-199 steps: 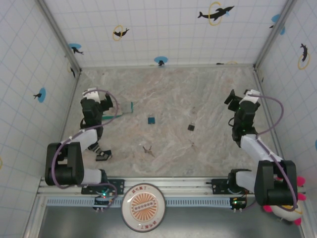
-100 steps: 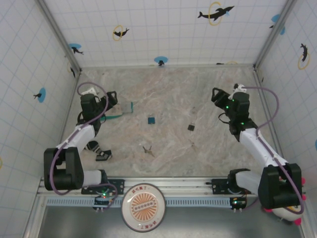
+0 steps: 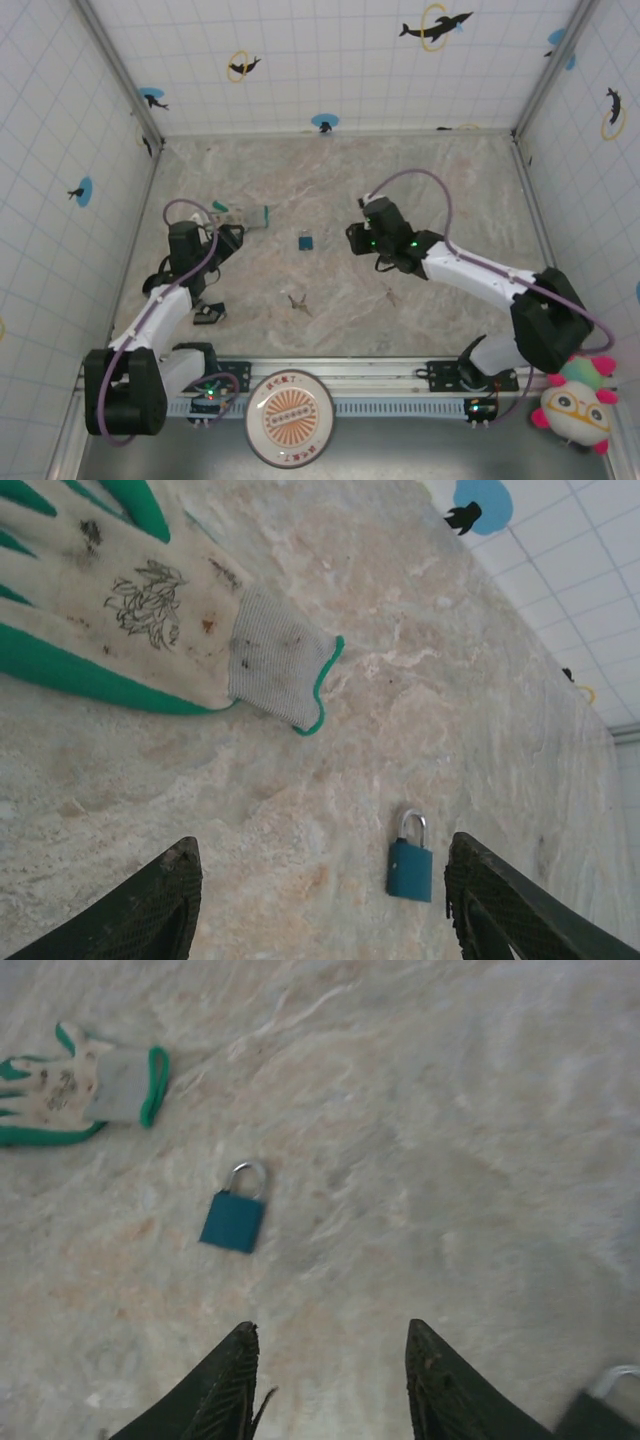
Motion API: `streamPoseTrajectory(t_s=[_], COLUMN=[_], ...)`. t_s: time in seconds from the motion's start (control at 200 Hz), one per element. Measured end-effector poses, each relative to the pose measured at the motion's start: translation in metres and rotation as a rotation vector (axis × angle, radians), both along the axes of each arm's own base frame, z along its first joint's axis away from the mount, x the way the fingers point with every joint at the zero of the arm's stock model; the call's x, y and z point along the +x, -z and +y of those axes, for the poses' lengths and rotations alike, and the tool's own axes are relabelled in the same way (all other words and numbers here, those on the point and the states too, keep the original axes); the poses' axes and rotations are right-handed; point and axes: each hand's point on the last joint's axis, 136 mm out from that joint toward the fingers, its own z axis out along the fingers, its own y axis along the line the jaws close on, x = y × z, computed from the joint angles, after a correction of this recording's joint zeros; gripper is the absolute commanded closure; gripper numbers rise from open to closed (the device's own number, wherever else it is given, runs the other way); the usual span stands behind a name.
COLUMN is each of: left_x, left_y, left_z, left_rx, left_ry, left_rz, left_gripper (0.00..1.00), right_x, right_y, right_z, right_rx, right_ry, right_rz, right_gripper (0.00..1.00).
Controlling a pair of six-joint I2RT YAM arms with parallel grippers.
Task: Unlock with the key
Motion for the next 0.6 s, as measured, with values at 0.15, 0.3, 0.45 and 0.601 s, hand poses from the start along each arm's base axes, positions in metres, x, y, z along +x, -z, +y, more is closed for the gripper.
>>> streamPoseTrajectory(t_s=[0.15,0.3,0.45,0.601], left_x=[-0.013,-0.027,-0.028,-0.029], left_y=[0.021,0.042,0.043,0.044], left_z=[-0.001,-0.001,-0.001,-0.001], left_rx=[-0.029,-0.044,-0.056,-0.06], left_ry=[-0.019,-0.034,-0.043,-0.042], left_rz=[0.075,0.147,0.157,0.16], left_gripper=[0.48,0.51,0.51,0.49], right_x=[-0.016,-0.039,-0.06,-0.078], right_y=[0.016,0.038,0.057,0.068], right_z=[0.046,0.082,0.102,0.112], right_rx=[-0.086,-0.166,-0.211,-0.239], right_ry=[-0.131,-0.258,-0.351,-0.431], right_rz=[0.026,0.053,0.093,0.129], right_gripper=[0.6,0.66,0.61,0.61])
